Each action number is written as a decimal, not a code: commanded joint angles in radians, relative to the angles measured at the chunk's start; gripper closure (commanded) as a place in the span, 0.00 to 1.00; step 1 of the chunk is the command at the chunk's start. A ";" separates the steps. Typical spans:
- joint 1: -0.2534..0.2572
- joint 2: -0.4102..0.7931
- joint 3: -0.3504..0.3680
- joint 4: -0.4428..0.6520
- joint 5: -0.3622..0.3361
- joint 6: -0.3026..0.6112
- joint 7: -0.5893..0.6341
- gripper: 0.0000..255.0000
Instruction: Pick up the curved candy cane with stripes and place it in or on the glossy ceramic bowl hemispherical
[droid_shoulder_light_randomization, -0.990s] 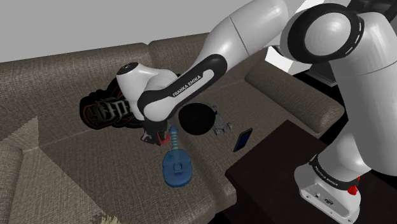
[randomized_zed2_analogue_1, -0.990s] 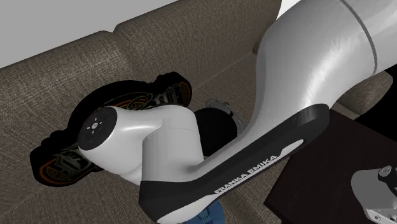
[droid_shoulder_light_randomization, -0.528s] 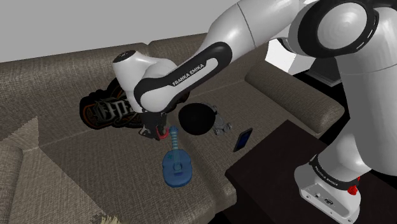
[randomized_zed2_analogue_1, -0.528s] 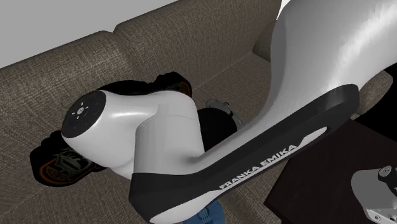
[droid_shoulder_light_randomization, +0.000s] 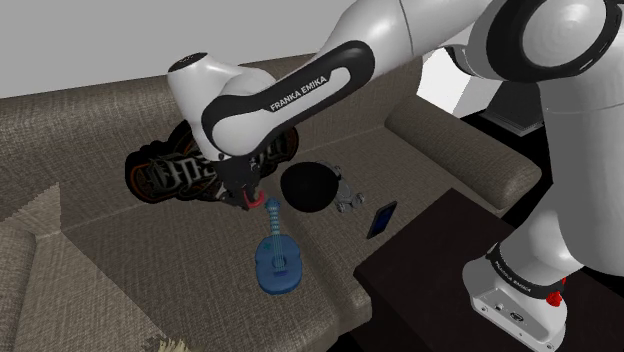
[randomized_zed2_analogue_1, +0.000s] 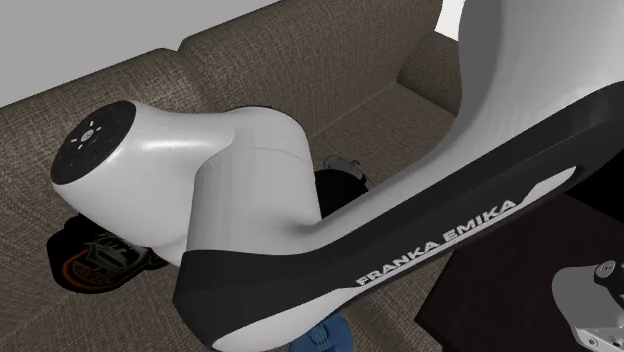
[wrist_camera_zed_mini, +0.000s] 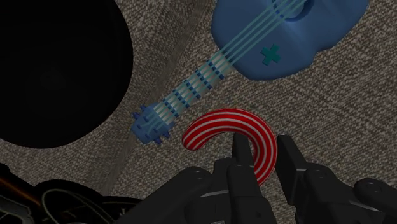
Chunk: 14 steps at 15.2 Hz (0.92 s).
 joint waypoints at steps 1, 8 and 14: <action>-0.003 -0.015 0.005 0.001 0.007 -0.016 -0.003 1.00; -0.130 -0.180 0.022 -0.230 0.052 0.063 -0.081 1.00; -0.262 -0.346 0.022 -0.456 0.110 0.149 -0.206 1.00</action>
